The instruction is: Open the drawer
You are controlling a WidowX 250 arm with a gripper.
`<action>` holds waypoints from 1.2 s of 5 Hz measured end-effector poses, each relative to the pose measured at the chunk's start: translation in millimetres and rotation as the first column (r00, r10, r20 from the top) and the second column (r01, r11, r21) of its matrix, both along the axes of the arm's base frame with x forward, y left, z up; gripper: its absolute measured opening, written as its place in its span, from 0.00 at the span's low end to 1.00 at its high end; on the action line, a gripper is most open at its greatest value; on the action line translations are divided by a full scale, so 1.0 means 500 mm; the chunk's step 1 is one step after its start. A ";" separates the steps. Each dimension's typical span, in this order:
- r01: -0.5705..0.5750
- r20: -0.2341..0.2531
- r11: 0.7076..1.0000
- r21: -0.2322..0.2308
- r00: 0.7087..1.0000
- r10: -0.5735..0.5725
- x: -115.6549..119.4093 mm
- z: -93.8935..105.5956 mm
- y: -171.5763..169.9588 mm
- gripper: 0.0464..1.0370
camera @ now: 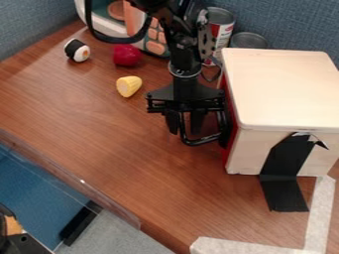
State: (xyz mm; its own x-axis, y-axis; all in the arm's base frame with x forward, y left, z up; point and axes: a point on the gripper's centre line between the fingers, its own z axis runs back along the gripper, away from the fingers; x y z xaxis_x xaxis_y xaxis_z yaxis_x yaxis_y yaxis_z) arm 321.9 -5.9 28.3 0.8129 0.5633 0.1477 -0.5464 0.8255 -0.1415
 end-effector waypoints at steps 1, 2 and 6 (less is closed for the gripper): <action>0.016 -0.018 1.000 0.012 1.000 -0.016 -0.012 -0.004 0.011 0.13; 0.014 -0.024 0.999 0.031 1.000 -0.014 -0.021 -0.011 0.042 0.10; -0.023 -0.054 0.993 0.115 0.998 0.030 -0.078 -0.020 0.148 0.10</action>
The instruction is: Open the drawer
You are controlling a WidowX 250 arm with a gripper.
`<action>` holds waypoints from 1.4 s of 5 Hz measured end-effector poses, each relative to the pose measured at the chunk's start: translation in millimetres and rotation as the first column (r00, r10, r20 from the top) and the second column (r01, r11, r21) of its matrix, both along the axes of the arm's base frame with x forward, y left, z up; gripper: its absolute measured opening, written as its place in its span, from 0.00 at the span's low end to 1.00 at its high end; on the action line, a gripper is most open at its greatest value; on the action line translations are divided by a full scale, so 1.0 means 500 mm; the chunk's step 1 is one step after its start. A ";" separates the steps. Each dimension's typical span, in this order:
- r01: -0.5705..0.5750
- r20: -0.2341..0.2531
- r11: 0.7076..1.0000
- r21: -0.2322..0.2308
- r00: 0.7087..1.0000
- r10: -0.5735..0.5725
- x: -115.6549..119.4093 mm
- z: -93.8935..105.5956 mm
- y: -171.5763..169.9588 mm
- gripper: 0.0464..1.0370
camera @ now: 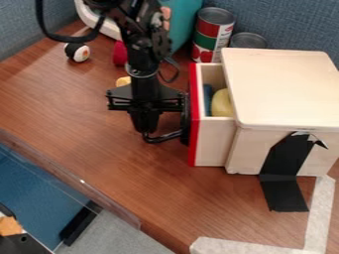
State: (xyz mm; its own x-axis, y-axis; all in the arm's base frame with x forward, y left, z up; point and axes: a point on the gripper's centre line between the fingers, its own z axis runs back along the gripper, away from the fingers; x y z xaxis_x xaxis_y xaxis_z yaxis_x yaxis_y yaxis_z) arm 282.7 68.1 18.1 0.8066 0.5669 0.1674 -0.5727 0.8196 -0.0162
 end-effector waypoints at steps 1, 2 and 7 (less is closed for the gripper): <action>-0.022 -0.023 0.999 0.039 0.999 0.023 -0.029 0.005 0.048 0.10; -0.057 -0.027 0.997 0.047 0.998 0.059 -0.051 0.008 0.087 0.10; -0.055 -0.018 0.998 0.041 0.998 0.056 -0.059 0.006 0.073 0.10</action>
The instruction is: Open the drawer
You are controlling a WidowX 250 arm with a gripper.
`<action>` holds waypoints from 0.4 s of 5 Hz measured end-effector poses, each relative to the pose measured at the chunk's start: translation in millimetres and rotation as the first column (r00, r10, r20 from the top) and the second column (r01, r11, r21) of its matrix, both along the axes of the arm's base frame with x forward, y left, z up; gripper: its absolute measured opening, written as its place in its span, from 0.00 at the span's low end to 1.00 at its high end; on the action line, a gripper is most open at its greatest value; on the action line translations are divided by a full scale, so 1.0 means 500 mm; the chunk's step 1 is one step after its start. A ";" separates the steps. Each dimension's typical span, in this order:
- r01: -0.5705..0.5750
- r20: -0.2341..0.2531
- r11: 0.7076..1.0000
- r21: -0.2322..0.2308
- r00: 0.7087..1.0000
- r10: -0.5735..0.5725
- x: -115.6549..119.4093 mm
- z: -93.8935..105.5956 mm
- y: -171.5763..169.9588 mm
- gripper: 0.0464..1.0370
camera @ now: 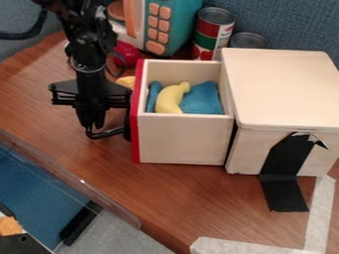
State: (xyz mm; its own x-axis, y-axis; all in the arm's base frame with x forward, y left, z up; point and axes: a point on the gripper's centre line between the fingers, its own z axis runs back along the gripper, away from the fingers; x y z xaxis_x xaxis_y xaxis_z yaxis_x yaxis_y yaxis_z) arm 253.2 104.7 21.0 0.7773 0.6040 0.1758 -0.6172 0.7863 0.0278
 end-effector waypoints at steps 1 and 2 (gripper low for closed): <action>-0.003 0.001 1.000 -0.006 1.000 0.003 0.001 0.001 -0.005 0.10; 0.002 0.017 1.000 -0.020 1.000 -0.001 0.008 0.010 -0.022 0.10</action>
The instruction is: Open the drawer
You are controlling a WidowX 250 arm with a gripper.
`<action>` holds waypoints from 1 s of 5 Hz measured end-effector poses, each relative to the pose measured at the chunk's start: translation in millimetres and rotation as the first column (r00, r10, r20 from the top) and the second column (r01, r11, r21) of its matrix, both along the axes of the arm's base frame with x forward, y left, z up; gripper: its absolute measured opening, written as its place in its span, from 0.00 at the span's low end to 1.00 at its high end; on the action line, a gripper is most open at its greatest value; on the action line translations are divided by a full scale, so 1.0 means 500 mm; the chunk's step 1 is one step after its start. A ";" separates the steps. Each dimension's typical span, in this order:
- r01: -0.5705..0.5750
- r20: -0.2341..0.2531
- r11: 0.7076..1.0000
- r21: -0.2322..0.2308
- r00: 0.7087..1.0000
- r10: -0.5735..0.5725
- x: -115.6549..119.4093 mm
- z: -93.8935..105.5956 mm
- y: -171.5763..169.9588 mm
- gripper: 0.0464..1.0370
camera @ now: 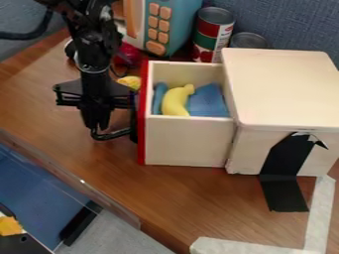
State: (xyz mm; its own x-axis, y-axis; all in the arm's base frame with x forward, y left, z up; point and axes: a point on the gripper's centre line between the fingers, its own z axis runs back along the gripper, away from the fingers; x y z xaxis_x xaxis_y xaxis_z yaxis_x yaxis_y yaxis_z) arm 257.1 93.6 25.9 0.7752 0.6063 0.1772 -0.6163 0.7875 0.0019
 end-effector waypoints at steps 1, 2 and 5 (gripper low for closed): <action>-0.006 0.006 1.000 -0.028 1.000 0.006 0.002 0.008 -0.022 0.10; 0.005 0.034 0.999 -0.041 0.999 -0.003 0.007 0.030 -0.037 0.10; 0.128 0.051 0.992 0.000 0.990 -0.128 0.019 0.121 -0.040 0.69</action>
State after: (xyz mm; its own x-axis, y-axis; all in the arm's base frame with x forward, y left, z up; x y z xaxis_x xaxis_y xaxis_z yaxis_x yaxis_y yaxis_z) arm 266.5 73.9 86.4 0.8364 0.5033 0.2170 -0.5097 0.8598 -0.0295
